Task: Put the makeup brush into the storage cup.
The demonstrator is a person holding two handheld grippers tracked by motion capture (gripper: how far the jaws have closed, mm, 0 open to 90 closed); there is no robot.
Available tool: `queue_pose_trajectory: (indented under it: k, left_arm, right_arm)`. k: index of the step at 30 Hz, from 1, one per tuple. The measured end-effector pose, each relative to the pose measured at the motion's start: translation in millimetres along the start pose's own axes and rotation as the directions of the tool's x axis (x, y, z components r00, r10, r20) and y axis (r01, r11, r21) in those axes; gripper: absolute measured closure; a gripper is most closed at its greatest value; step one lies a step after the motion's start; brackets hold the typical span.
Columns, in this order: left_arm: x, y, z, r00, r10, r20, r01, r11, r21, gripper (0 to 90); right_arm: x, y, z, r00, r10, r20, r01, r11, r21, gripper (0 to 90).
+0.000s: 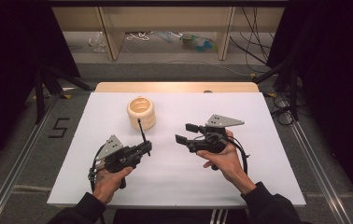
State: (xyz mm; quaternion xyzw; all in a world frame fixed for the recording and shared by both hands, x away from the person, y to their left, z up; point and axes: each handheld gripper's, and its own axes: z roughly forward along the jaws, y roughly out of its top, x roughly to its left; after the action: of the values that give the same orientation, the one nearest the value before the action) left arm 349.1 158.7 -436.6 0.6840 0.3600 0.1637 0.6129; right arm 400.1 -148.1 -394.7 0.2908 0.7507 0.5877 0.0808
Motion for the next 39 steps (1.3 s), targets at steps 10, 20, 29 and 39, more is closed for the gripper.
queue_pose_trajectory:
  k: [10, 20, 29, 39]
  left_arm:
    - [5.3, 1.0, -3.8, 0.9998, 0.004, -0.021, -0.005, 1.0, -0.007, 83.5]
    - [9.8, 1.7, -6.2, 0.9988, 0.004, -0.05, -0.005, 0.9999, -0.014, 83.5]
    - [13.7, 1.7, -4.6, 0.9976, 0.01, -0.068, -0.011, 0.9999, -0.011, 83.4]
    - [16.8, 1.5, -4.9, 0.9963, 0.008, -0.086, -0.009, 0.9999, -0.009, 83.4]
  right_arm:
    - [-15.8, -10.0, -23.3, 0.9909, -0.039, 0.129, 0.035, 0.9988, 0.033, 24.9]
    - [-24.6, -20.3, -51.4, 0.958, -0.119, 0.261, 0.102, 0.9917, 0.078, 21.9]
    - [-28.6, -33.8, -71.3, 0.9503, -0.096, 0.296, 0.075, 0.9939, 0.081, 22.1]
    - [-35.4, -47.2, -91.3, 0.9414, -0.074, 0.329, 0.057, 0.9965, 0.061, 22.0]
